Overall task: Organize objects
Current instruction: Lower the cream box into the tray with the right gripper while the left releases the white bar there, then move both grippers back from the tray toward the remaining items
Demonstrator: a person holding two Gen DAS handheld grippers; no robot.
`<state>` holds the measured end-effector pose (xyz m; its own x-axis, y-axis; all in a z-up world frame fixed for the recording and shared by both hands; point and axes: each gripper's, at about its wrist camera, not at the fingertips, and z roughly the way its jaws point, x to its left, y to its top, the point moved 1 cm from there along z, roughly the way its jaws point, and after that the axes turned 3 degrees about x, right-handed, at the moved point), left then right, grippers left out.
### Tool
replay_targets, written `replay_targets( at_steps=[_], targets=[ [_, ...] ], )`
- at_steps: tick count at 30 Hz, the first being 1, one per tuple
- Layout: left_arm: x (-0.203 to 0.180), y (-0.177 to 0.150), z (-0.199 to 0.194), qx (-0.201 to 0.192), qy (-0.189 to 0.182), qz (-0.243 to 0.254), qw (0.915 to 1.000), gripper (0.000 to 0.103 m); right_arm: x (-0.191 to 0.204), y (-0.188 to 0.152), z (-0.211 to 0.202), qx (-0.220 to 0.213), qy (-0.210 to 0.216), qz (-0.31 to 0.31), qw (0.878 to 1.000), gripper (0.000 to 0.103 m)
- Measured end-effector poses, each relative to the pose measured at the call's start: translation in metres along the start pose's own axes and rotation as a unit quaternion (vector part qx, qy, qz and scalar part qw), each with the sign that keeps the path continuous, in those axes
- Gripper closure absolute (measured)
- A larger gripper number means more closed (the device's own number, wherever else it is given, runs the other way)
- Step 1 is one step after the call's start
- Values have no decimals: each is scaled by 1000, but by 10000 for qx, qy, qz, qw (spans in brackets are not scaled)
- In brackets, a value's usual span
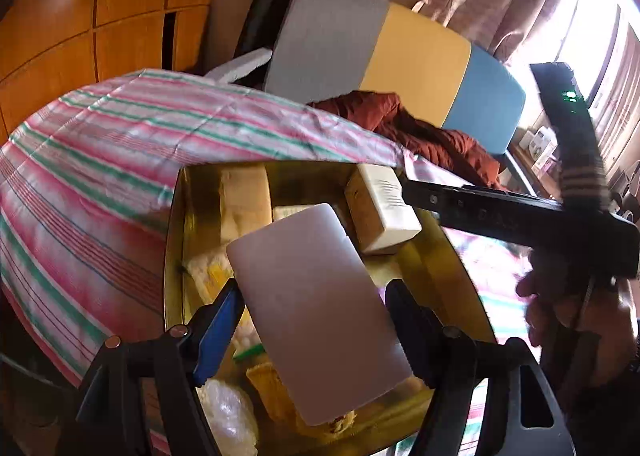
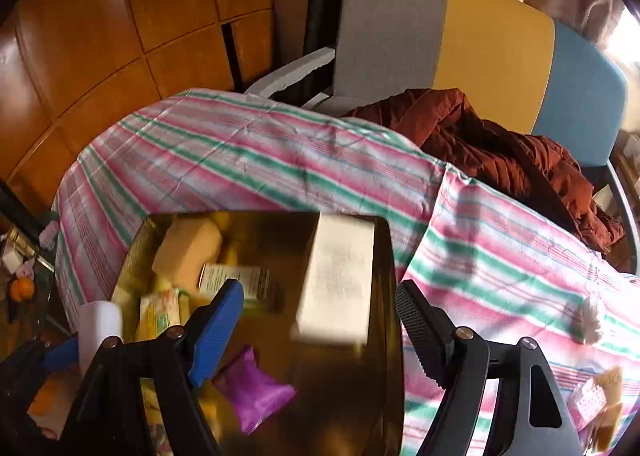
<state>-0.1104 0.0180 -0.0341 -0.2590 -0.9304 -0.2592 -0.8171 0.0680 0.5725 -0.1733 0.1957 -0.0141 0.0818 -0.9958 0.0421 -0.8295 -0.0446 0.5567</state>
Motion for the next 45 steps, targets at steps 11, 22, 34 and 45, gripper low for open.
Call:
replay_targets(
  at_steps=[11,22,34,45],
  targets=[
    [10,5,-2,-255,-87,-176,9995,17,-1,-40,-14,-21,-13,303,9995,13],
    [25,-20,-25,-265,708,-106,9971,17,11,-70,-32,-90,-61,326,9994,0],
    [17,-33,-48,-505,843,26,9952,17,34,-102,-51,-225,-418,-45,9989,0],
    [-8,-36,-64,-697,809,402,9935,17,23,-114,-72,-416,-488,121,9979,0]
  ],
)
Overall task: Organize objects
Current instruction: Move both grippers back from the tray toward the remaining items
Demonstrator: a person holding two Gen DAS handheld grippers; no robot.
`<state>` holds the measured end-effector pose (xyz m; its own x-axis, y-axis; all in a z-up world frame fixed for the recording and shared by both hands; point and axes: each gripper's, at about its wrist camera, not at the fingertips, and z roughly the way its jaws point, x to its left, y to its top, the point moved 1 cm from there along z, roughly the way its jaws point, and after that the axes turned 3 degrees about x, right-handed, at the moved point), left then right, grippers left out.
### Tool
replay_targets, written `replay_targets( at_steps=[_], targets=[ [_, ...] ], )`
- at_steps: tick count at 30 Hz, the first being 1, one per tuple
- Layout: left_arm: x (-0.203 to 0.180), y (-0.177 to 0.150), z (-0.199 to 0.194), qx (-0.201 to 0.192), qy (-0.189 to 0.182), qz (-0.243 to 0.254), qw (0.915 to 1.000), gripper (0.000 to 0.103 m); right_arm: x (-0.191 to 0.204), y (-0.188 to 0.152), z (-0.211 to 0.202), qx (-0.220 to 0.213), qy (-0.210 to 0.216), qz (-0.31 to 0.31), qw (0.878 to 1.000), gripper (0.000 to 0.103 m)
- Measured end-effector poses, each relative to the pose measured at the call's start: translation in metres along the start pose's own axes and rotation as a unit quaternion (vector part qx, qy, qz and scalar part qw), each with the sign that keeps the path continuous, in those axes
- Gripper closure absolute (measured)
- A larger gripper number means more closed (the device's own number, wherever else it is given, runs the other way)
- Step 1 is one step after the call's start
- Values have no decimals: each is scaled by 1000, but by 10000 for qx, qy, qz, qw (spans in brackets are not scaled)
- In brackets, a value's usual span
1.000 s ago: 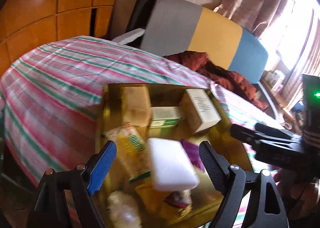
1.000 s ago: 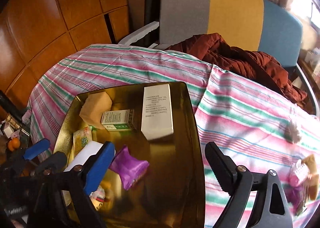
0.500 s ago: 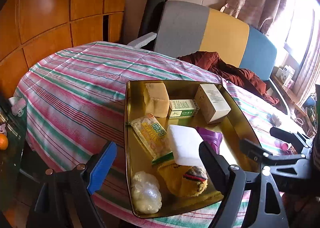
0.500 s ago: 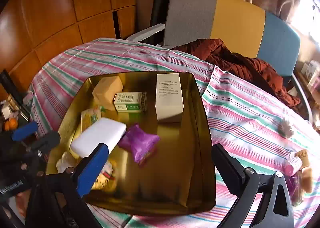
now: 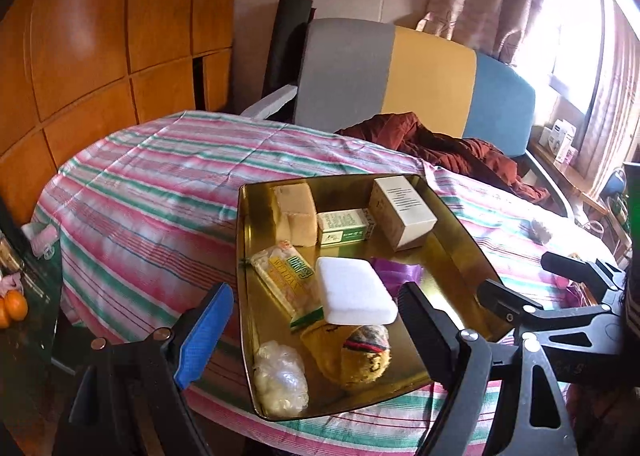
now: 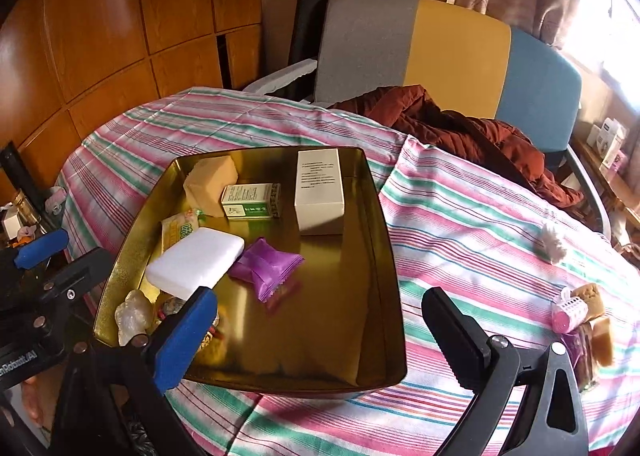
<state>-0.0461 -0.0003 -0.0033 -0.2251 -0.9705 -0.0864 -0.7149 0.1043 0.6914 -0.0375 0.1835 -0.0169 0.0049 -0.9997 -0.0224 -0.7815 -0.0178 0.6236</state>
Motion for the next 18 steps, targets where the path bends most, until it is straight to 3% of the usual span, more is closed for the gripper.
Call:
replay_targets(
  at_steps=[18],
  targets=[
    [-55,-3,-6,20,-123,925,9956,17,-50,-15,-4,34,-263,367,9990,0]
  ],
)
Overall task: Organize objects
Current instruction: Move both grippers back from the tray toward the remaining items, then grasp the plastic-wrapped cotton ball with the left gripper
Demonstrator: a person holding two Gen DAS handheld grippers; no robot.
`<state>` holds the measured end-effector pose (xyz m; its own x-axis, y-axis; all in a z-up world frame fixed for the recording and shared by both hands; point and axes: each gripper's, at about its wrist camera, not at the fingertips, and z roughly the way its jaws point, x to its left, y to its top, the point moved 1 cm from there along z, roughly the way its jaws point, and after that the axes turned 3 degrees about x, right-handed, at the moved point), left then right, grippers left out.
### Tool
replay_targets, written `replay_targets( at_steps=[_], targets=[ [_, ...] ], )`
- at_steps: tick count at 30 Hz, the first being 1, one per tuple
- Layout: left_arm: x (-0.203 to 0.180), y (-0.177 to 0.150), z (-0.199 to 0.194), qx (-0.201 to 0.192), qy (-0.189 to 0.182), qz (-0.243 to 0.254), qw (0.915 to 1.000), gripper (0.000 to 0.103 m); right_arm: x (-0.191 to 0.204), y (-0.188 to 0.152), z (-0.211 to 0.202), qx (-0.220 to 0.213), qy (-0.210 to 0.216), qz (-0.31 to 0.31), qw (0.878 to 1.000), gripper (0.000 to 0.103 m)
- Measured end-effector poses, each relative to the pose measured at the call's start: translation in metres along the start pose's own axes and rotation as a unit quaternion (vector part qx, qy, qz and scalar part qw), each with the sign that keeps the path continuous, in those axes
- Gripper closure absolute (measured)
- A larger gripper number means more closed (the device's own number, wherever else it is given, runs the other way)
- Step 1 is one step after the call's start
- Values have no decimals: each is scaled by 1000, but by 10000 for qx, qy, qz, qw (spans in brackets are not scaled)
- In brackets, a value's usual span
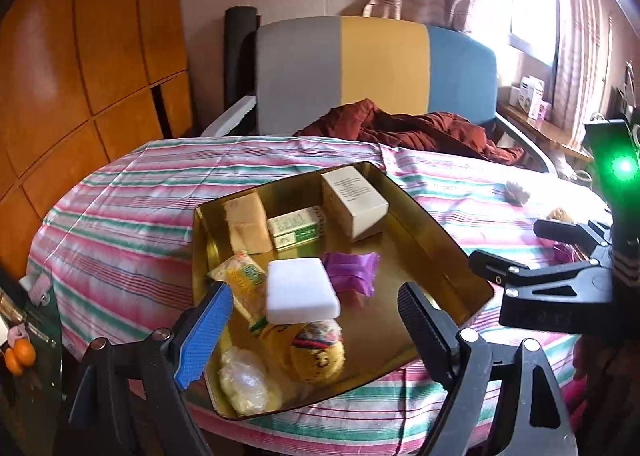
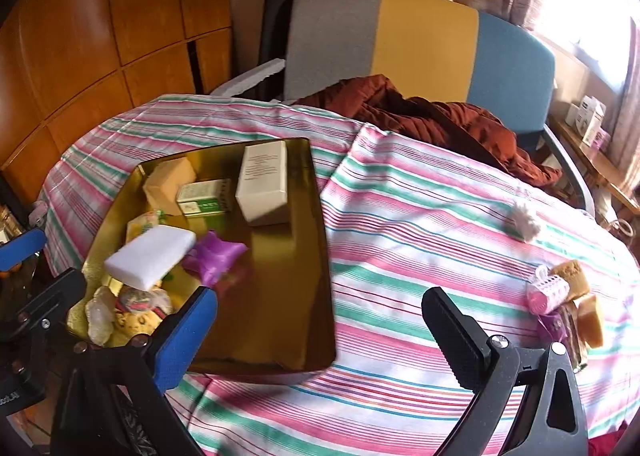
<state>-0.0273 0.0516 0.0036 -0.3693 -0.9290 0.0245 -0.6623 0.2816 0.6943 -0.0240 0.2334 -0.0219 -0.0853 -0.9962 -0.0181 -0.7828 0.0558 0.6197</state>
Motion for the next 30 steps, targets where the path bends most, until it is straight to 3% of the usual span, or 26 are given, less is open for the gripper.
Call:
replay_targets(
  at_steps=[20,30],
  targets=[
    [-60,9,9,120,-328,727,9967,17,-107,6,-14,-78,-718,486,9962,0],
    [-82,16,15,164,-424,969,9943,17,-199,8,-14,-151,-1410,948,9853,0]
  ],
)
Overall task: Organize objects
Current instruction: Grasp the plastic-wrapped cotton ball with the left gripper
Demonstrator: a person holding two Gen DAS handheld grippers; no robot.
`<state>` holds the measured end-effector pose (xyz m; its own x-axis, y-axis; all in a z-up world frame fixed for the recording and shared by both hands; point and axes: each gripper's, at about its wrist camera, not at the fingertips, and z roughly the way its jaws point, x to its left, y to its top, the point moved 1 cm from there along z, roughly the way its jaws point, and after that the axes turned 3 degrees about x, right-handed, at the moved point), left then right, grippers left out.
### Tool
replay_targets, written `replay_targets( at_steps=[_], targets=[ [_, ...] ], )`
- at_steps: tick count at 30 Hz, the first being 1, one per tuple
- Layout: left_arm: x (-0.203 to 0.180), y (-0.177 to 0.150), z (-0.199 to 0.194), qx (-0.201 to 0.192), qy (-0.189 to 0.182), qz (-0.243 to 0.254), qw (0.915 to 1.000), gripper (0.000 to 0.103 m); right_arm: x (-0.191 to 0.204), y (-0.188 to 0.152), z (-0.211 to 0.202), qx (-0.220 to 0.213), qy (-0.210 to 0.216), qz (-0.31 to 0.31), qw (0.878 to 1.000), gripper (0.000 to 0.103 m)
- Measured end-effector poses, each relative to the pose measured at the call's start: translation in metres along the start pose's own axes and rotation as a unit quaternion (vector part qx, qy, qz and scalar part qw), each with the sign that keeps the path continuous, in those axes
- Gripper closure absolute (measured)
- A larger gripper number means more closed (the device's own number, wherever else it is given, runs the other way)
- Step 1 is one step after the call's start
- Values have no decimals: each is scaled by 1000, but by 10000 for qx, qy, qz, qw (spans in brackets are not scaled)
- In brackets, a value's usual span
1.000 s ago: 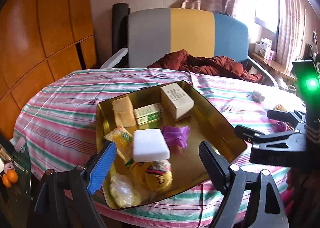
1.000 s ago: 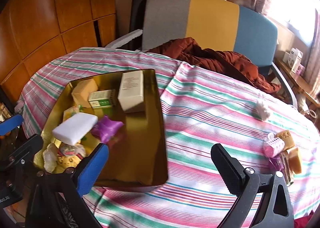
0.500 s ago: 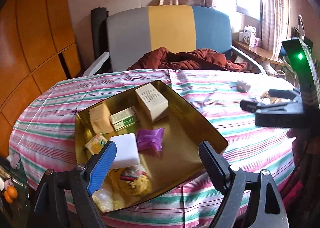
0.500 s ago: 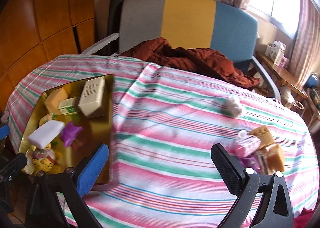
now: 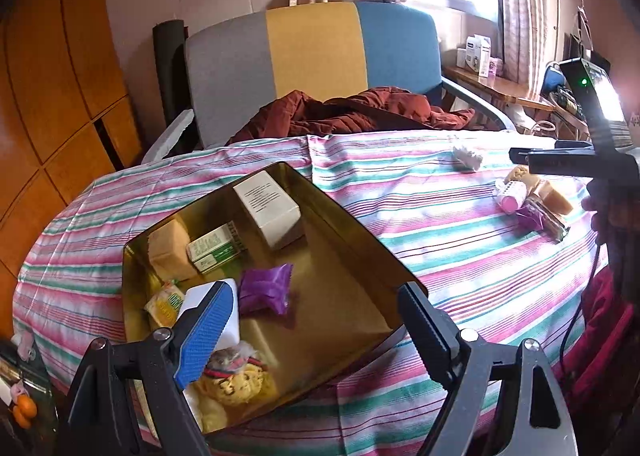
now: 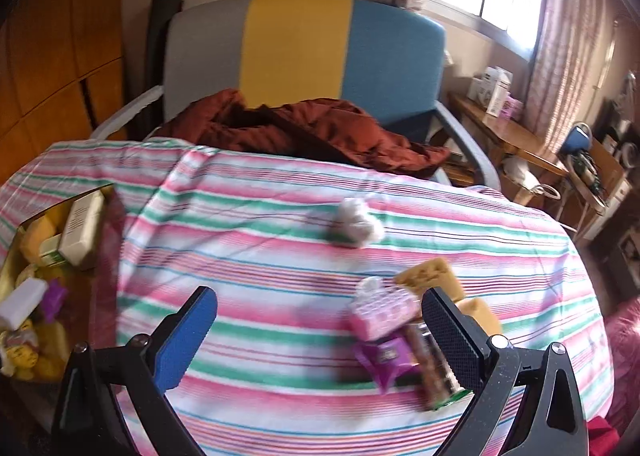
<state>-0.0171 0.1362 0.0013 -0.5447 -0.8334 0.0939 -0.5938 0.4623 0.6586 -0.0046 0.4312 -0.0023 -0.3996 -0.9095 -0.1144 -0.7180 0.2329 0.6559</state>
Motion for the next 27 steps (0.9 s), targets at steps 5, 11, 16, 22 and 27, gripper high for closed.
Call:
replay_targets(
  at_steps=[5,11,16,22,27],
  targets=[
    [-13,6,9,89,-35,155,9998,17,-49,-11,21,-1,-322,522,9981,0],
    [-36,17,27,234,-182,323,9990,17,-85,-23,39,261,-212,1365,9901,0],
    [-61,25,41,325,-389,562,9971,17,-92,-26,41,317,-158,1536,9875,0],
    [-90,38,60,543,-802,686,9929,17,-105,-28,35,272,-46,1939,9806,0],
    [-111,58,75,595,-1018,733,9903,17,-116,-28,29,180,35,2222,9748,0]
  ],
)
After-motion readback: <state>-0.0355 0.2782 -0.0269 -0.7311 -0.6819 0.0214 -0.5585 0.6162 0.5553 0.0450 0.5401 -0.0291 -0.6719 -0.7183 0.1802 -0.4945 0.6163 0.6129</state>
